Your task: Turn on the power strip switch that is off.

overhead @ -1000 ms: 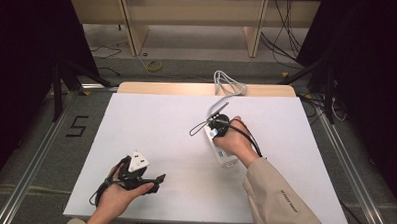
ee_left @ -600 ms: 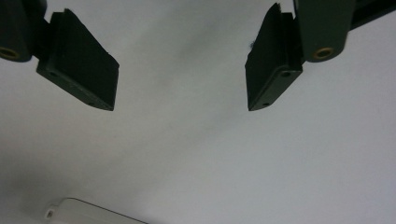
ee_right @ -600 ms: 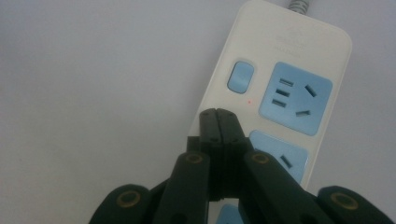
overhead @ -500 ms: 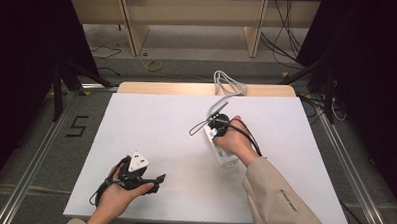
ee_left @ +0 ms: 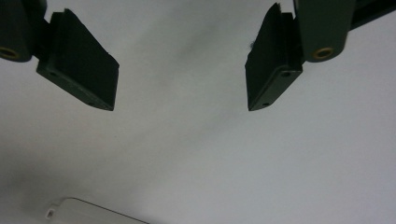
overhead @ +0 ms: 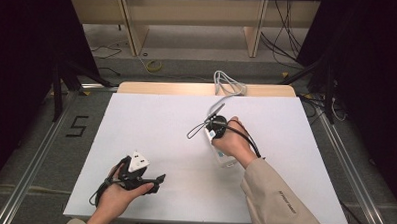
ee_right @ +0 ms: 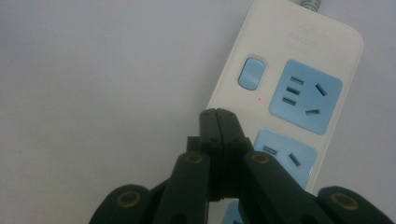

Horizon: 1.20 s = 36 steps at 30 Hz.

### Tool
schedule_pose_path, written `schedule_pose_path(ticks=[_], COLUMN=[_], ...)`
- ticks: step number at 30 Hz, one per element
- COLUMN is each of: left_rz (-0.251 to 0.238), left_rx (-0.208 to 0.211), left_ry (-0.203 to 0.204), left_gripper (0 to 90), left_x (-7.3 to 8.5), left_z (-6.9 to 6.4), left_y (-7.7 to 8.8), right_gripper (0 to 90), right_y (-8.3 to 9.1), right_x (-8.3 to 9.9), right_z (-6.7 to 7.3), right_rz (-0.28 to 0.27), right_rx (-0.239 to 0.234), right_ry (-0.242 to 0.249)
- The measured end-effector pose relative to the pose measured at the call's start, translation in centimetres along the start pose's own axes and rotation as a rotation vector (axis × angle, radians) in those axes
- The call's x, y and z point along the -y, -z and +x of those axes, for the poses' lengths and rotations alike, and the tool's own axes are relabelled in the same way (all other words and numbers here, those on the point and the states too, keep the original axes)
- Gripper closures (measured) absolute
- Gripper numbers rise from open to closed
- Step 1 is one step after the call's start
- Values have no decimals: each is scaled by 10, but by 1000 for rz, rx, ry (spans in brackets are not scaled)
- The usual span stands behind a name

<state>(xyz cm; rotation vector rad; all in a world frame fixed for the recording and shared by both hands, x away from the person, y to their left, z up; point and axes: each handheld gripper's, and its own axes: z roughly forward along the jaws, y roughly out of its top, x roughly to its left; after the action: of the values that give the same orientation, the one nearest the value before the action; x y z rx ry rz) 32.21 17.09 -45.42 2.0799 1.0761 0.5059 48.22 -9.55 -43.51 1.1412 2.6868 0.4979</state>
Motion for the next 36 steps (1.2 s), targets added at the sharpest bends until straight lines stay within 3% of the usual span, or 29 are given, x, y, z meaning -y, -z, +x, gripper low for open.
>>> schedule_pose_path(ticks=[14, 36], left_rz=[2, 4], left_rx=[1, 3], left_ry=[1, -1], left_gripper=[255, 255], left_x=[0, 0], left_z=[1, 2], left_y=[0, 0], right_gripper=[900, 900], right_y=[0, 3], right_x=[5, 9], right_z=[-9, -7], right_rz=[-38, -88], right_rx=[-62, -48], right_ry=[-51, -23])
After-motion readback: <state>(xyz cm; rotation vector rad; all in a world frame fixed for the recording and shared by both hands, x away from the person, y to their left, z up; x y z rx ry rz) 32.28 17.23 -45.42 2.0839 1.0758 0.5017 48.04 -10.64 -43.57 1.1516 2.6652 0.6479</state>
